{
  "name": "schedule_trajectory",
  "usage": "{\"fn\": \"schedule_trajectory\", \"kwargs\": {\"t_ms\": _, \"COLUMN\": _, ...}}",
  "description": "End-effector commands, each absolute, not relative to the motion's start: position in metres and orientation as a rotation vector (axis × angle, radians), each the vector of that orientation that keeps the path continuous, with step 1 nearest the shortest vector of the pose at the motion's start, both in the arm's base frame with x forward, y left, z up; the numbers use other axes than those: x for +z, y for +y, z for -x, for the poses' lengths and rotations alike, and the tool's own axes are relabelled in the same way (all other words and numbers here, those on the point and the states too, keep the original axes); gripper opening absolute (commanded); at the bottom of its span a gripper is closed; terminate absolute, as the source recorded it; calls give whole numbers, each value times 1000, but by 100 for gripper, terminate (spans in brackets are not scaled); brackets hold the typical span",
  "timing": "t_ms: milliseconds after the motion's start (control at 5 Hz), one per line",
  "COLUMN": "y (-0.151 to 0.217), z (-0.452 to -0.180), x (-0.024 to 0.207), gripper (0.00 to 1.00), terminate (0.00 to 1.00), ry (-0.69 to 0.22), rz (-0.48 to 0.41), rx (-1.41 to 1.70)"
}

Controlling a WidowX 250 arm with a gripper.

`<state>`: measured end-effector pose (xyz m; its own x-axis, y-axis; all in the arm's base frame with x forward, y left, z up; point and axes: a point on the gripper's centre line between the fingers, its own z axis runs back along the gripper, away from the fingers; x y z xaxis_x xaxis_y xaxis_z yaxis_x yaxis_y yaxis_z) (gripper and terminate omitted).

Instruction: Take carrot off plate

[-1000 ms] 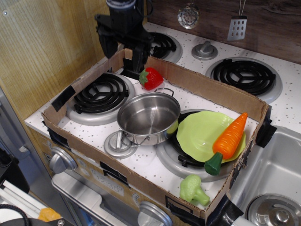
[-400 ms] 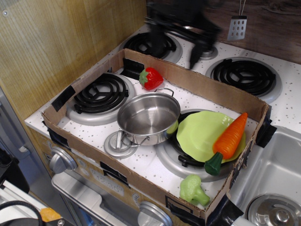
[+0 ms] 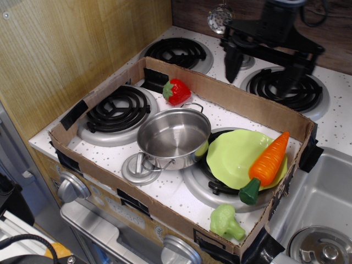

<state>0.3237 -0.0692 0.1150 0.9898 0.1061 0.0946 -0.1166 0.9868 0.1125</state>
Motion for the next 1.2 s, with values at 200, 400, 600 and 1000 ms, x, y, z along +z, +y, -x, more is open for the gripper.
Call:
{"fn": "schedule_trajectory", "kwargs": {"t_ms": 200, "y": -90, "z": -297, "x": 86, "gripper": 100, "terminate": 0, "ry": -77, "rz": -57, "rx": 157}}
{"fn": "schedule_trajectory", "kwargs": {"t_ms": 400, "y": -87, "z": -292, "x": 75, "gripper": 100, "terminate": 0, "ry": -84, "rz": -52, "rx": 173}}
{"fn": "schedule_trajectory", "kwargs": {"t_ms": 600, "y": -84, "z": -293, "x": 64, "gripper": 100, "terminate": 0, "ry": -86, "rz": -29, "rx": 171}}
{"fn": "schedule_trajectory", "kwargs": {"t_ms": 1000, "y": -86, "z": -296, "x": 47, "gripper": 100, "terminate": 0, "ry": -114, "rz": -8, "rx": 156}}
